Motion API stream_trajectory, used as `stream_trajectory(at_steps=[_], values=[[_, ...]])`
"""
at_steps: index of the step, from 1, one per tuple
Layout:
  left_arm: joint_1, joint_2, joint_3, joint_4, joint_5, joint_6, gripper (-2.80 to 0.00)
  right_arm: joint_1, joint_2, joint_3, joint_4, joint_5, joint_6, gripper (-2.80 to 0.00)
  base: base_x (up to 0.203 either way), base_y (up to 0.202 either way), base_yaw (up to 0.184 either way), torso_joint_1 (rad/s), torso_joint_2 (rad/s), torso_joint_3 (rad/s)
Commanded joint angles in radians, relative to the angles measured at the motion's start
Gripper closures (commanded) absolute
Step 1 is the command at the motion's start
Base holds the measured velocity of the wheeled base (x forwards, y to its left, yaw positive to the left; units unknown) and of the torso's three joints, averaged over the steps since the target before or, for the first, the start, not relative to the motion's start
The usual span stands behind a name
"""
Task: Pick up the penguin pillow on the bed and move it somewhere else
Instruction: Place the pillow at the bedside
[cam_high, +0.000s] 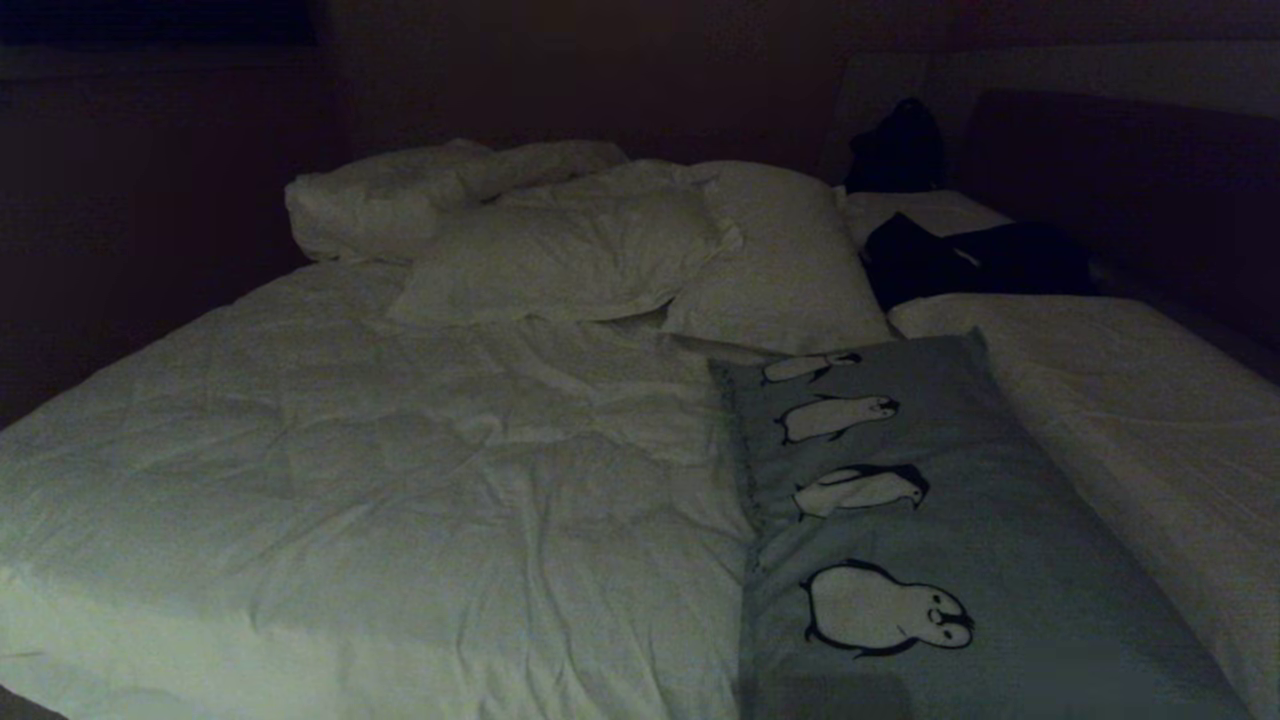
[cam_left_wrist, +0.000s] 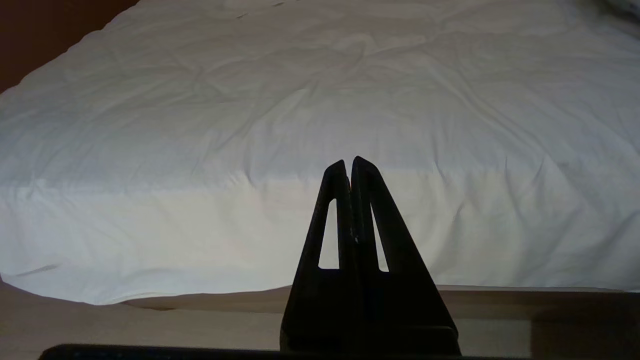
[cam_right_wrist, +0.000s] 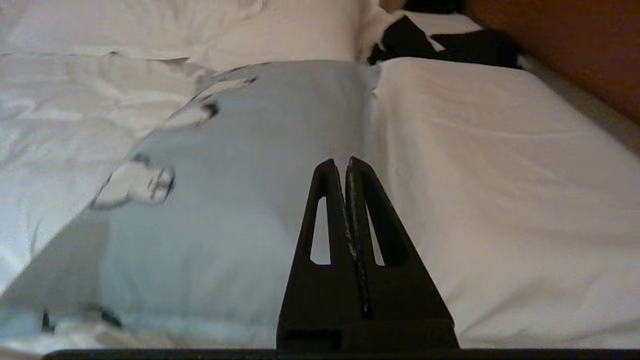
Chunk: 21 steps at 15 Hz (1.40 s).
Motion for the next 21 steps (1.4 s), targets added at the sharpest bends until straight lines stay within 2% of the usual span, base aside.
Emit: stream_trajectory(at_steps=[1,4,9,11,13,15,17,19,21], values=[[-0.001,-0.002,0.002,0.0,0.0,0.001,0.0,-0.001,0.231,-0.087,0.0,-0.088,0.0,0.0,0.0,0.0,0.0,0.0,0.0,0.0],[0.001,-0.001,0.002,0.0,0.0,0.001,0.0,-0.001,0.515,-0.134,-0.052,-0.14,0.002,0.0,0.0,0.0,0.0,0.0,0.0,0.0],[0.001,-0.002,0.002,0.0,0.0,0.001,0.0,-0.008,0.994,-0.216,-0.332,-0.177,0.011,0.0,0.0,0.0,0.0,0.0,0.0,0.0],[0.001,-0.001,0.002,0.0,0.0,0.001,0.0,-0.009,1.137,-0.333,-0.383,-0.185,0.059,0.0,0.0,0.0,0.0,0.0,0.0,0.0],[0.001,-0.002,0.002,0.0,0.0,0.001,0.0,-0.01,1.274,-0.461,-0.388,-0.184,0.145,0.0,0.0,0.0,0.0,0.0,0.0,0.0],[0.001,-0.002,0.002,0.0,-0.001,0.001,0.0,-0.016,1.41,-0.536,-0.385,-0.182,0.203,0.0,0.0,0.0,0.0,0.0,0.0,0.0],[0.001,-0.002,0.002,0.0,0.0,0.001,0.0,-0.021,1.527,-0.587,-0.397,-0.182,0.247,0.0,0.0,0.0,0.0,0.0,0.0,0.0],[0.001,0.0,0.002,0.0,-0.001,0.001,0.0,-0.035,1.614,-0.611,-0.483,-0.181,0.291,0.0,0.0,0.0,0.0,0.0,0.0,0.0],[0.001,-0.002,0.002,0.0,0.0,0.001,0.0,-0.039,1.645,-0.61,-0.529,-0.177,0.294,0.0,0.0,0.0,0.0,0.0,0.0,0.0]])
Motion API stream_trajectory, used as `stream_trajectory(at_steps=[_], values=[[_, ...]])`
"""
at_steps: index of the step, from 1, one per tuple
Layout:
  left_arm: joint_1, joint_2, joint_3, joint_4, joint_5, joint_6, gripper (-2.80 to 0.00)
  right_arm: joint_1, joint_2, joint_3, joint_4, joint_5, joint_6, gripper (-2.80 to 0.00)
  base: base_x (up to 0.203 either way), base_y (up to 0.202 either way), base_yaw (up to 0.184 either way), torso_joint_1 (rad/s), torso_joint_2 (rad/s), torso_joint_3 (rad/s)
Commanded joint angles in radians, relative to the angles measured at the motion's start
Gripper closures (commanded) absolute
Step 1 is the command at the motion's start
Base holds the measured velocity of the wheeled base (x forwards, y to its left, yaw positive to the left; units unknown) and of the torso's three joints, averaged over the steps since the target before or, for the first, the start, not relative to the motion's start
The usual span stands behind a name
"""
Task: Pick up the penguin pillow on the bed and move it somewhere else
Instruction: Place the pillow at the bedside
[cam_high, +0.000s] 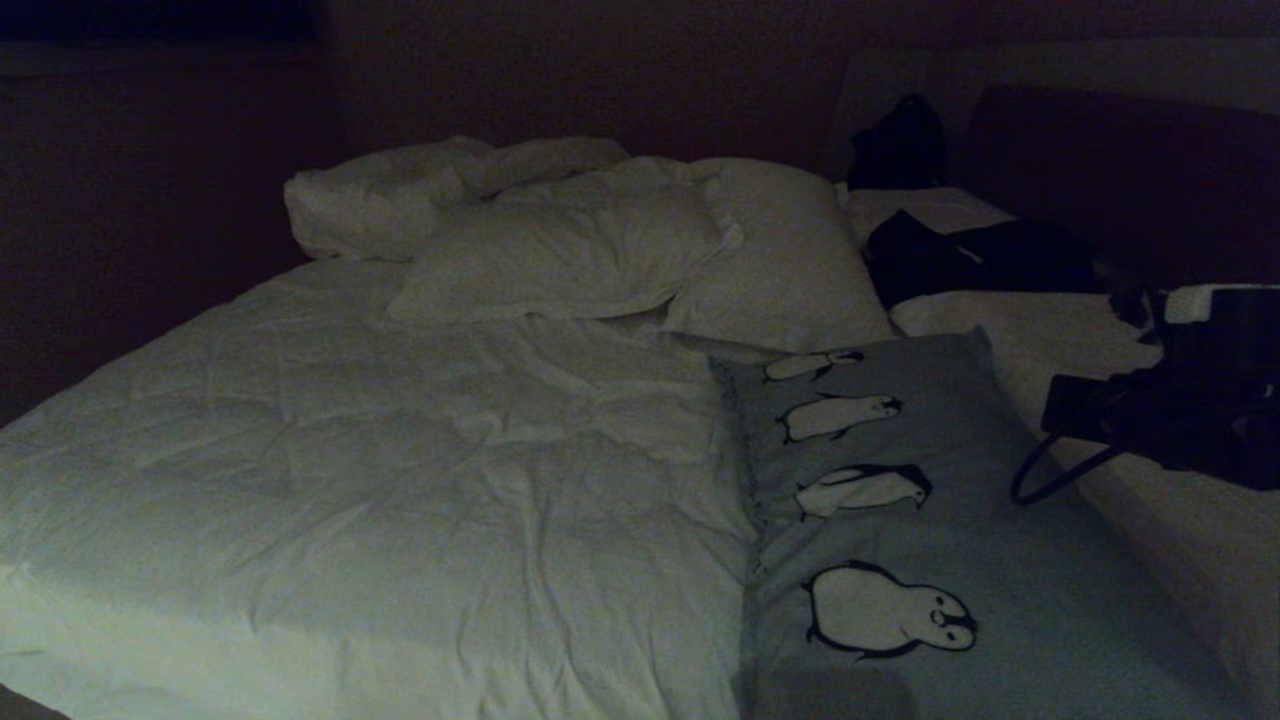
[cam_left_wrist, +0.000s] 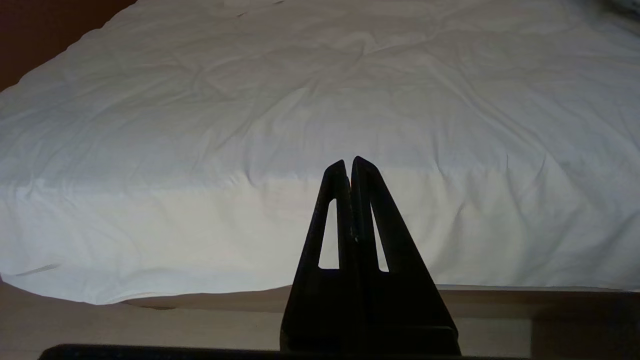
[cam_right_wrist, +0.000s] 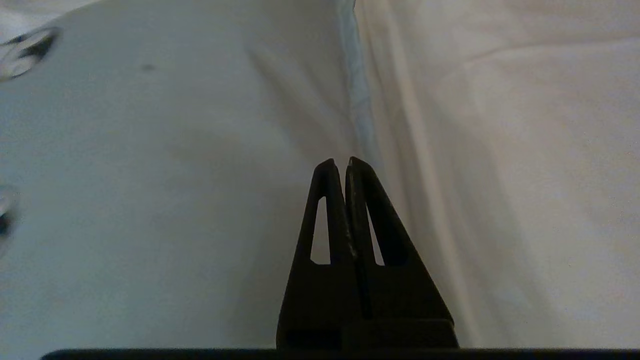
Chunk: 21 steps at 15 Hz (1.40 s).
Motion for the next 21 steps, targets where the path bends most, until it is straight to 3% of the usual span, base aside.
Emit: stream_trajectory(at_steps=[1,3,6,8,10,11,21], values=[[0.001,-0.002,0.002,0.0,-0.001,0.002,0.0,-0.004,0.082,-0.009,-0.089,0.008,0.025,0.0,0.0,0.0,0.0,0.0,0.0,0.0],[0.001,-0.002,0.002,-0.001,-0.001,0.002,0.0,-0.026,0.085,-0.015,-0.091,0.023,-0.03,0.0,0.0,0.0,0.0,0.0,0.0,0.0],[0.001,-0.002,0.002,-0.001,-0.004,0.002,0.0,-0.032,0.046,-0.025,-0.118,0.11,-0.099,0.0,0.0,0.0,0.0,0.011,0.0,0.0],[0.001,-0.002,0.002,-0.001,-0.004,0.002,0.0,-0.03,0.026,-0.016,-0.121,0.113,-0.184,0.0,0.0,0.0,0.0,0.0,0.0,0.0],[0.001,-0.002,0.002,-0.001,-0.004,0.004,0.0,-0.03,0.022,0.005,-0.122,0.116,-0.194,0.0,0.0,0.0,0.0,0.018,0.0,0.001],[0.001,-0.002,0.002,-0.001,-0.004,0.004,0.0,-0.03,0.025,0.011,-0.123,0.118,-0.195,-2.8,0.0,0.0,0.0,0.0,0.0,0.0],[0.001,-0.002,0.002,-0.001,-0.001,0.001,0.0,-0.003,0.017,0.052,-0.119,0.147,-0.229,-2.8,0.0,0.0,0.0,0.0,0.0,0.0]])
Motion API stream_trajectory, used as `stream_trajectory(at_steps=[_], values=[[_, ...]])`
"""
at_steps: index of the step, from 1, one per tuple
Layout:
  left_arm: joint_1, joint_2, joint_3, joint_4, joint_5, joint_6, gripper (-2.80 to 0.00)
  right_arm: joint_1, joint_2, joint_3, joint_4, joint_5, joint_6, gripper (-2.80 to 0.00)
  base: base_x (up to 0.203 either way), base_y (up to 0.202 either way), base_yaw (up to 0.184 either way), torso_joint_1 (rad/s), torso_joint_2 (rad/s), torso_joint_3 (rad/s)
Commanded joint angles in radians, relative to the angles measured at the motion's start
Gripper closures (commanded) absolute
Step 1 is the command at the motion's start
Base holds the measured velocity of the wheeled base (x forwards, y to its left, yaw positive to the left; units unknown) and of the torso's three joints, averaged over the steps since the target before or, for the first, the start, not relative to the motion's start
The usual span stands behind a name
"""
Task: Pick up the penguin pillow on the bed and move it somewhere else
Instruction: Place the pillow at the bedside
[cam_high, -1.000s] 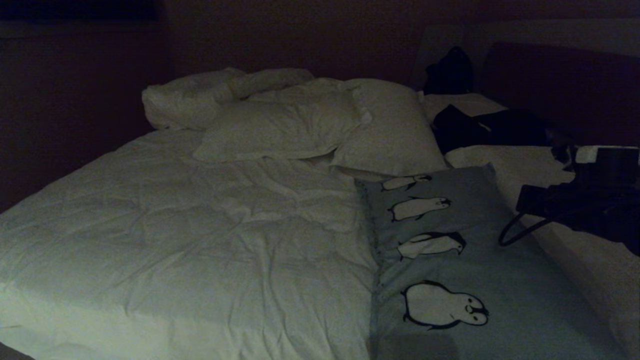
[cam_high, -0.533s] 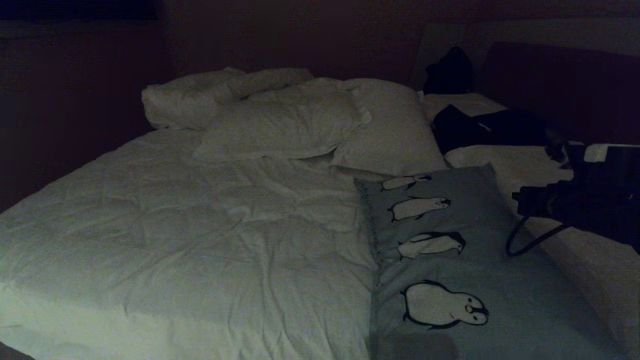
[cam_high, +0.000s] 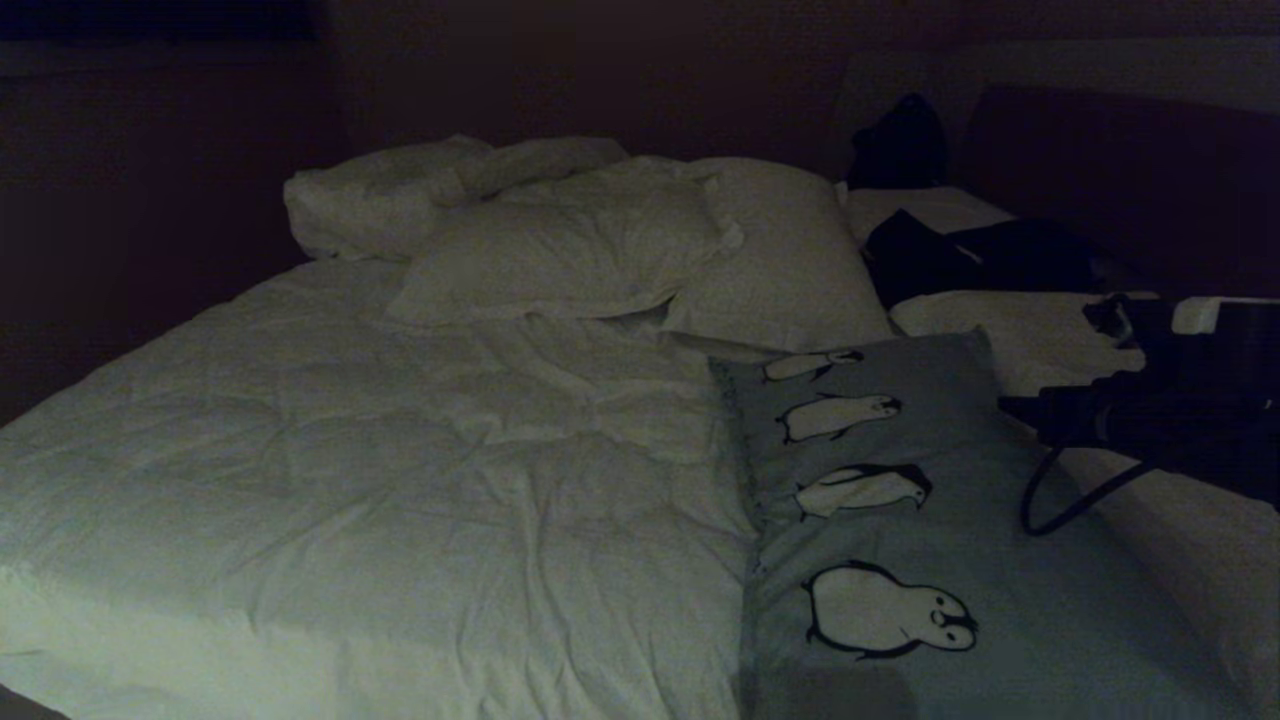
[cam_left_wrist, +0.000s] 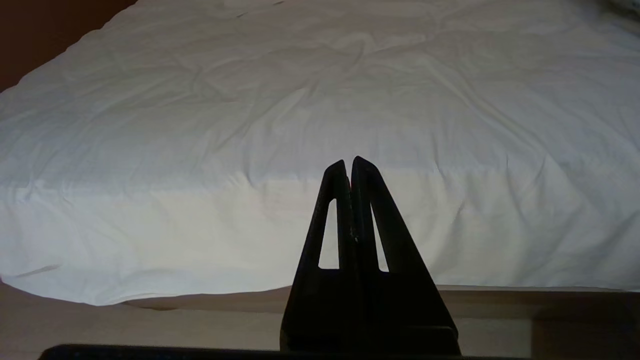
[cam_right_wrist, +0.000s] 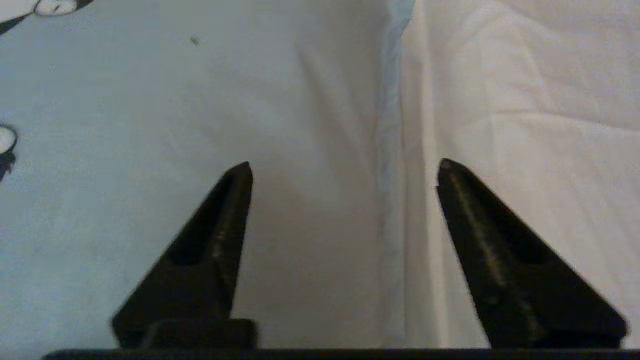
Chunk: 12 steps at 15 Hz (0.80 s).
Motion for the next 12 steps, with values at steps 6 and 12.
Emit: stream_trajectory(at_steps=[6,12], values=[[0.001,-0.001,0.002,0.0,-0.001,0.0,0.0,0.054,0.066,0.025,0.002,0.088,-0.013,-2.8,0.0,0.0,0.0,0.0,0.0,0.0],[0.001,-0.002,0.002,0.0,0.001,0.001,0.0,0.103,0.151,0.051,-0.007,0.1,-0.039,-2.8,0.0,0.0,0.0,0.0,0.0,0.0]])
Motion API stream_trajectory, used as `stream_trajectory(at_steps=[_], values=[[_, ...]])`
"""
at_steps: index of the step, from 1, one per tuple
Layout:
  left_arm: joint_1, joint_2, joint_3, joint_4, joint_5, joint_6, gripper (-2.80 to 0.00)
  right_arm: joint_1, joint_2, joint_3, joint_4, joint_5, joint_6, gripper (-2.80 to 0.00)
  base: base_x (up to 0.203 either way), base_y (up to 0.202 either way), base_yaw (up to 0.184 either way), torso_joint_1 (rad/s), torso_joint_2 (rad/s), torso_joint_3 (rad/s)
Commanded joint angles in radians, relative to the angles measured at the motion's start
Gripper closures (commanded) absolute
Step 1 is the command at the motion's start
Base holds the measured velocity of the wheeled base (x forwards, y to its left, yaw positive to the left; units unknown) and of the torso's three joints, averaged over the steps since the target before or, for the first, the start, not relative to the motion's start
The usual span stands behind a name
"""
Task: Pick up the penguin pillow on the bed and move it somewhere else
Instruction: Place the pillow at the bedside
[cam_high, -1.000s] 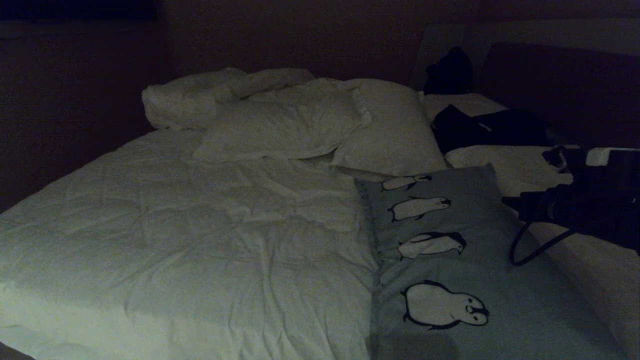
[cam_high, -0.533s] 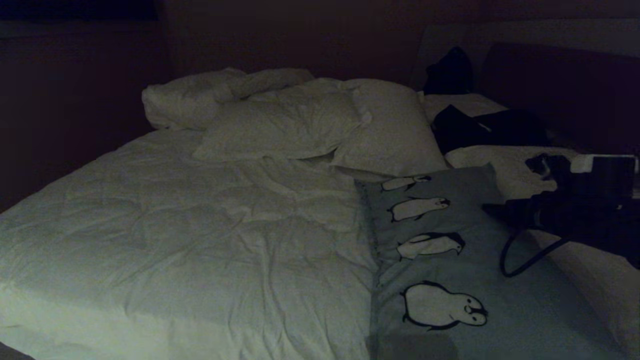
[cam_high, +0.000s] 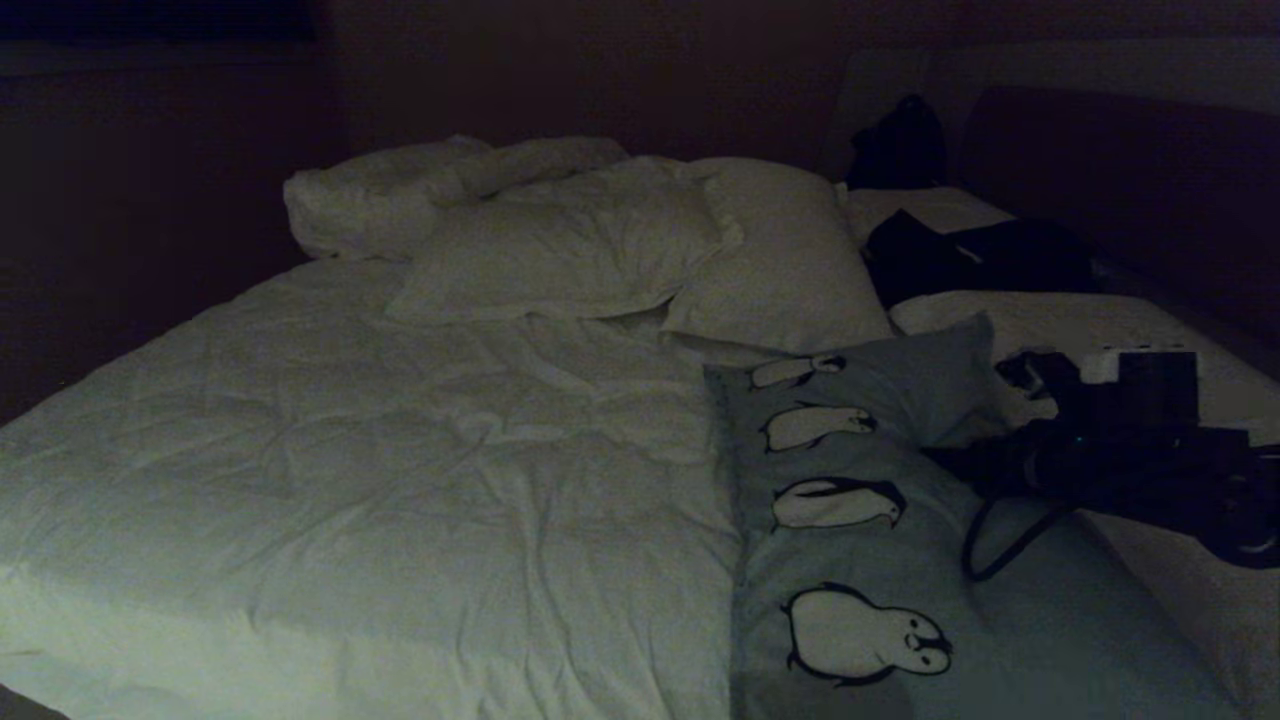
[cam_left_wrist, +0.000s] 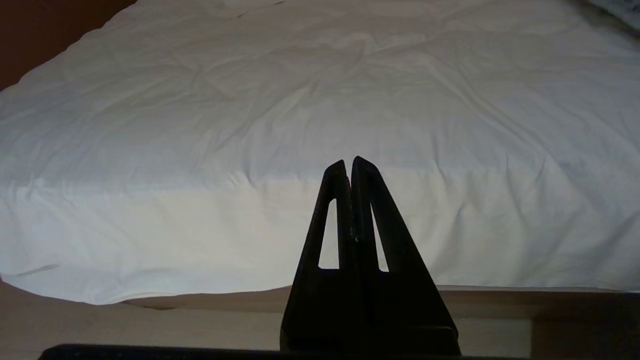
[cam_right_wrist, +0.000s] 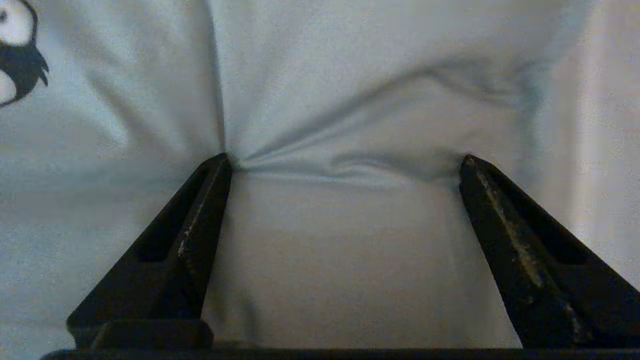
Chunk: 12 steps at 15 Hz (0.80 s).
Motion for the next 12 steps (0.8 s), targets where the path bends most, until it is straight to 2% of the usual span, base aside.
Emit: stream_trajectory(at_steps=[1,5,11,12], values=[[0.0,-0.002,0.002,0.0,-0.001,0.0,0.0,0.007,0.05,0.003,0.0,0.004,-0.003,-2.8,0.0,0.0,0.0,0.0,0.0,0.0],[-0.001,0.0,0.002,0.0,0.001,0.001,0.0,0.013,0.082,0.006,0.0,0.057,0.0,-2.8,0.0,0.0,0.0,0.0,0.0,0.0],[0.0,0.0,0.002,0.0,0.0,0.0,0.0,0.073,0.064,0.055,-0.002,0.059,-0.012,-2.8,0.0,0.0,0.0,0.0,0.0,0.0],[0.0,-0.002,0.002,0.001,0.001,0.0,0.0,0.073,0.073,0.053,-0.003,0.06,-0.012,0.0,0.0,0.0,0.0,0.0,0.0,0.0]])
